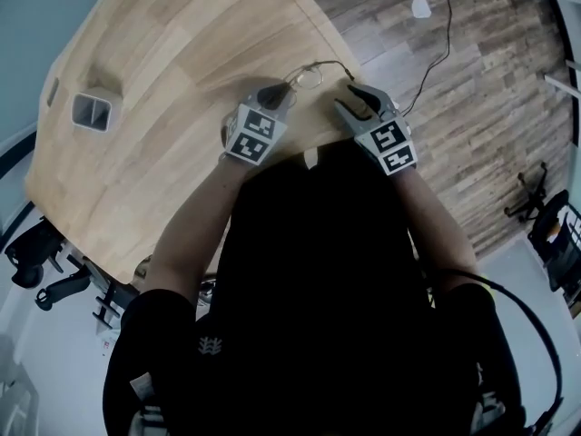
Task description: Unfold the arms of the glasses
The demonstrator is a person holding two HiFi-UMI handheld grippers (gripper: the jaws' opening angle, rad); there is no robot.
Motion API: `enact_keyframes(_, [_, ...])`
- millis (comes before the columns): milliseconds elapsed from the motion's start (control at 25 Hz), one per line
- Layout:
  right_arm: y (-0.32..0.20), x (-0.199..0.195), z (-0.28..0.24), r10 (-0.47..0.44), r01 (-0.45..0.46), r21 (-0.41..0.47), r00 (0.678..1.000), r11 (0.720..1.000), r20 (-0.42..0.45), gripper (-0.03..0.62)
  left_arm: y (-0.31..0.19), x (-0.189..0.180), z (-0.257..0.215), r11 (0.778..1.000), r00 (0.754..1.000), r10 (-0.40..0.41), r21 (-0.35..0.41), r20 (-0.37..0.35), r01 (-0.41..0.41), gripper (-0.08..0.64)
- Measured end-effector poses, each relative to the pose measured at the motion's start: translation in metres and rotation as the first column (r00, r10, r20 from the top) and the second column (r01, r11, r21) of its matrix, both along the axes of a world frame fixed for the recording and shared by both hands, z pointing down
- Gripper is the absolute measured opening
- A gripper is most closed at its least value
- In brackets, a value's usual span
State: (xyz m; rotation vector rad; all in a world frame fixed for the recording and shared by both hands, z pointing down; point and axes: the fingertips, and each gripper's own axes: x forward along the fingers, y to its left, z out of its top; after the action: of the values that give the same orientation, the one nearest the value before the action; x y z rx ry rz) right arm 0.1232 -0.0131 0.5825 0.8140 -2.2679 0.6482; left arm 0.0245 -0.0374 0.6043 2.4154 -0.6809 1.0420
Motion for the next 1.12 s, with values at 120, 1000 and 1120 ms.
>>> enact_keyframes(120, [-0.01,-0.007,-0.012,0.022,-0.022,0.001,0.998,1.0,0.051,0.152,0.0,0.003,-0.011,1.0,0.999,0.015,0.019,-0.038,-0.014,0.034])
enact_keyframes(1000, [-0.03,-0.084,-0.072,0.014,-0.01,-0.016,0.947,1.0,0.32,0.152,0.025,-0.023,-0.047,0.986,0.995,0.056,0.16,-0.081,-0.042,0.035])
enact_keyframes(1120, [-0.024,-0.092,-0.079,-0.009,0.011,-0.003,0.944,1.0,0.329,0.152,0.027,-0.028,-0.048,0.984,0.996,0.048,0.174,-0.073,-0.035,0.056])
